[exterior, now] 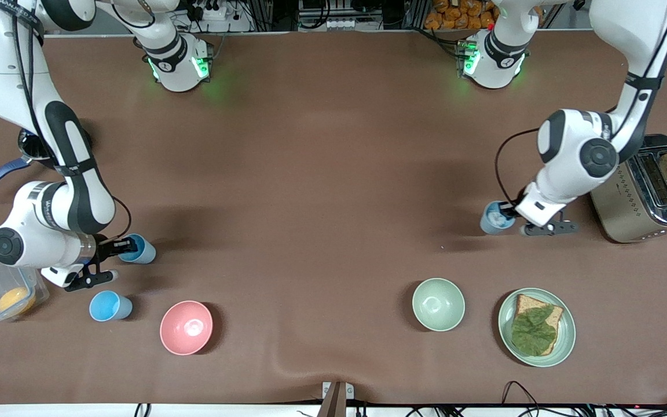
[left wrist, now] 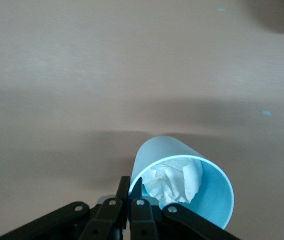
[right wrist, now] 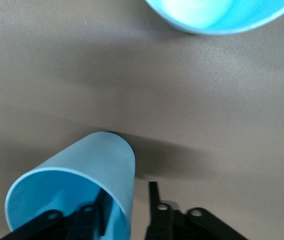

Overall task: Stack blue cups with both arms
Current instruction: 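Carry the blue cup with the left gripper toward the table middle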

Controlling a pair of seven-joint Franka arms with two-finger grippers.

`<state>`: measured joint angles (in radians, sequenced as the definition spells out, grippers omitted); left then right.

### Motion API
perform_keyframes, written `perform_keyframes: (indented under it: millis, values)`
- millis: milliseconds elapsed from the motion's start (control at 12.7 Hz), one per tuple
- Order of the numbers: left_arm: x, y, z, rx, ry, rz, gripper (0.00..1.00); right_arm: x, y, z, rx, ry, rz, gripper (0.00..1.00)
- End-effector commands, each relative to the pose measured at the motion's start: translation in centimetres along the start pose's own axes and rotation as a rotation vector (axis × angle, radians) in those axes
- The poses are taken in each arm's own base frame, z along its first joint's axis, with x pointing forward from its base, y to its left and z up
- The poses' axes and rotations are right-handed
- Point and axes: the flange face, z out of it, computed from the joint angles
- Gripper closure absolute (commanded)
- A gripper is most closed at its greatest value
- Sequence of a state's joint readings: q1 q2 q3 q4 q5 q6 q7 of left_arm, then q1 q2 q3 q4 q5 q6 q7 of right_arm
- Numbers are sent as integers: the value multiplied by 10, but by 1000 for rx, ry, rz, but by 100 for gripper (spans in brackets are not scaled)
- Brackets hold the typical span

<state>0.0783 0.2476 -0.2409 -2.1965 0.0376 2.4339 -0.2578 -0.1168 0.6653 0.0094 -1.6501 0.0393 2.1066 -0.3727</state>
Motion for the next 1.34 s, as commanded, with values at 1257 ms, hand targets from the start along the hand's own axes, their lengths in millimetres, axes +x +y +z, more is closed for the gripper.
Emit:
perform_keyframes:
  millis: [1257]
  values:
    - [-40,171,-27,-68,-30,-217,100,17,-85,-165,50,50,-130,100]
